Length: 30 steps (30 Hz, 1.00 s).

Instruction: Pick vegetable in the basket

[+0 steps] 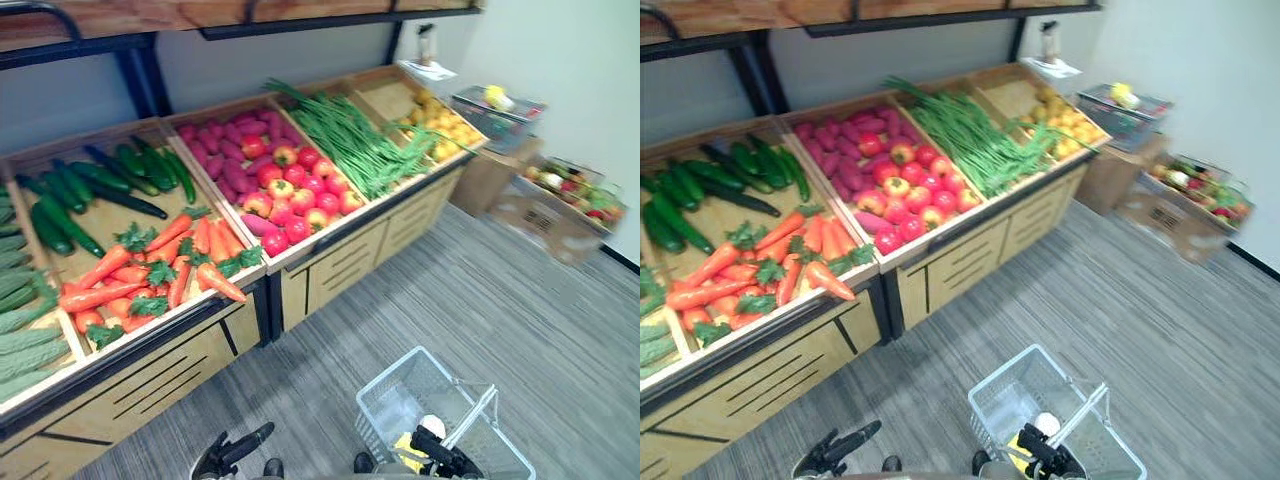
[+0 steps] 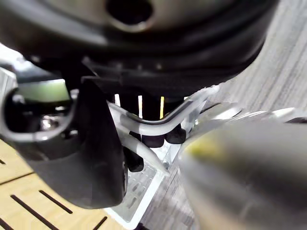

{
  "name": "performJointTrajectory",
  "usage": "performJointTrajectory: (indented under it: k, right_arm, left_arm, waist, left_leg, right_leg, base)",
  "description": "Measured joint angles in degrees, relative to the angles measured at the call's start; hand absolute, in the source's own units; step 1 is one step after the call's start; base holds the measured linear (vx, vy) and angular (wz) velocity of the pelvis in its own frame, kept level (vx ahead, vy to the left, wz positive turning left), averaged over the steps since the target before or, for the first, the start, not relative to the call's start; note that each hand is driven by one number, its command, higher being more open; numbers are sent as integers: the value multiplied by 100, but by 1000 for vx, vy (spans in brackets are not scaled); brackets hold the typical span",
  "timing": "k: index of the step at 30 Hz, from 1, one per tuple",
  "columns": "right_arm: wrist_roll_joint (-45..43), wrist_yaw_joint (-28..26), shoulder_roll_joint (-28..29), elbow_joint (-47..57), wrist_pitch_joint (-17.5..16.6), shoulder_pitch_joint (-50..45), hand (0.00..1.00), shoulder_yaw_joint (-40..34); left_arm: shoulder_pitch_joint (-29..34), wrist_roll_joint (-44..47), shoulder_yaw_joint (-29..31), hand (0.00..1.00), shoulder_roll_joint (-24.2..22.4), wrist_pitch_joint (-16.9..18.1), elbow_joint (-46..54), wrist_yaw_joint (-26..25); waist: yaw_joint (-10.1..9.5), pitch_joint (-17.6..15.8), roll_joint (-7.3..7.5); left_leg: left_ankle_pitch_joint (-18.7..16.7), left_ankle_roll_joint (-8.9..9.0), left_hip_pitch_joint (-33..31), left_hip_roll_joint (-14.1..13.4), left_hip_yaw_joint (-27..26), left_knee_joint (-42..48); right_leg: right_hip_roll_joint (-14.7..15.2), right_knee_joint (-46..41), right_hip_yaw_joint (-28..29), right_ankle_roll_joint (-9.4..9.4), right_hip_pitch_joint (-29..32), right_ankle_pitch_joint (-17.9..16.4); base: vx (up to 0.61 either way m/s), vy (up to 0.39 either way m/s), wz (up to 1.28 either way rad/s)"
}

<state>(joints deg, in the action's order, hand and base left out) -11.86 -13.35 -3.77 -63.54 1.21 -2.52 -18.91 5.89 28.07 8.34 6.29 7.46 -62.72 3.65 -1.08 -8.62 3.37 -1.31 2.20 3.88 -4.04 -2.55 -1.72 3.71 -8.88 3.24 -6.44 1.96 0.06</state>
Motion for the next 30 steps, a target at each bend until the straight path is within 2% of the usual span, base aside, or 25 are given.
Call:
performJointTrajectory:
  k: [3, 4, 6, 7, 10, 13, 16, 20, 22, 24, 25, 30]
  right_arm:
    - [50, -8, -82, -19, -21, 101, 0, 141]
    - [51, -7, -112, -44, -10, 129, 0, 212]
    - [-21, 13, -131, -148, 49, 147, 0, 251]
    - [-137, 35, -125, -245, 94, 173, 0, 260]
    - [-230, 56, -29, -271, 132, 175, 0, 280]
    - [-408, 97, -27, -264, 121, 170, 0, 255]
    - [-404, 105, -20, -260, 137, 168, 0, 249]
    - [-384, 89, -2, -235, 122, 185, 0, 201]
    - [-380, 90, 62, -244, 122, 191, 0, 127]
    - [-384, 108, 105, -238, 101, 168, 0, -35]
    - [-172, 315, 190, 9, 96, -116, 0, 1]
    - [-174, 332, 134, 19, 107, -329, 0, -19]
  left_arm:
    - [-7, 10, -109, 100, -169, -47, -34, -10]
    - [-3, -17, -144, 100, -166, -49, -49, 6]
    - [-2, -73, -294, 100, -108, -44, -48, 58]
    - [3, -70, -291, 100, -61, -42, -46, 61]
    - [26, -130, -358, 100, 65, -49, -47, 73]
    - [23, -205, -590, 100, 124, -72, -43, 183]
    - [-12, -294, -638, 100, 139, -149, -43, 184]
    - [-79, -132, -934, 100, 227, -209, -72, 117]
    - [-125, -62, -922, 100, 262, -255, -130, 50]
    - [-147, -12, -841, 100, 238, -355, -201, -57]
    - [-28, -93, -462, 100, 110, -347, -123, -139]
    - [-17, -117, -457, 100, 125, -296, -101, -134]
  waist:
    - [24, 116, -256]
    - [41, 123, -267]
    - [81, 195, -199]
    - [52, 260, -108]
    - [33, 351, 35]
    - [158, 368, 12]
    - [162, 368, 1]
    - [182, 341, -47]
    - [207, 301, 8]
    - [260, 268, 15]
    - [164, 348, 111]
    - [124, 394, 174]
  left_leg:
    - [82, 157, 73, -111, 61, -198]
    - [91, 168, 104, -110, 141, -213]
    - [96, 179, 127, -80, 397, -209]
    - [125, 212, 96, -71, 451, -224]
    - [359, 240, 10, -70, 257, -325]
    - [540, 157, -69, -48, -287, -325]
    - [588, 157, -79, -80, -349, -328]
    - [667, 148, -179, -119, -744, -380]
    - [667, 126, -203, -78, -900, -385]
    - [700, 80, -191, -91, -1039, -385]
    - [398, 9, 93, 56, -1780, -391]
    - [508, -52, 42, 122, -1789, -390]
  right_leg:
    - [-103, 247, -149, 88, -206, -133]
    - [-102, 247, -197, 125, -280, -204]
    - [-68, 247, -516, 213, -483, -416]
    - [-64, 245, -647, 261, -515, -506]
    - [-40, 184, -794, 336, -528, -612]
    - [-54, 34, -797, 348, -521, -619]
    - [-124, -91, -671, 412, -497, -659]
    - [-183, -182, -396, 417, -303, -705]
    - [-132, -36, -343, 436, -303, -813]
    - [-129, 31, -349, 366, -304, -788]
    - [166, 310, -538, 219, -524, -528]
    - [253, 385, -779, 108, -627, -630]
  base:
    - [237, -180, 23]
    - [128, -72, 53]
    - [109, -61, 82]
    - [104, -64, 74]
    - [65, -45, 58]
    - [14, 11, 55]
    - [-27, 0, 21]
    - [-148, -12, -22]
    - [-180, 5, -18]
    - [-152, 13, -4]
    - [-56, 0, 12]
    - [29, 1, 23]
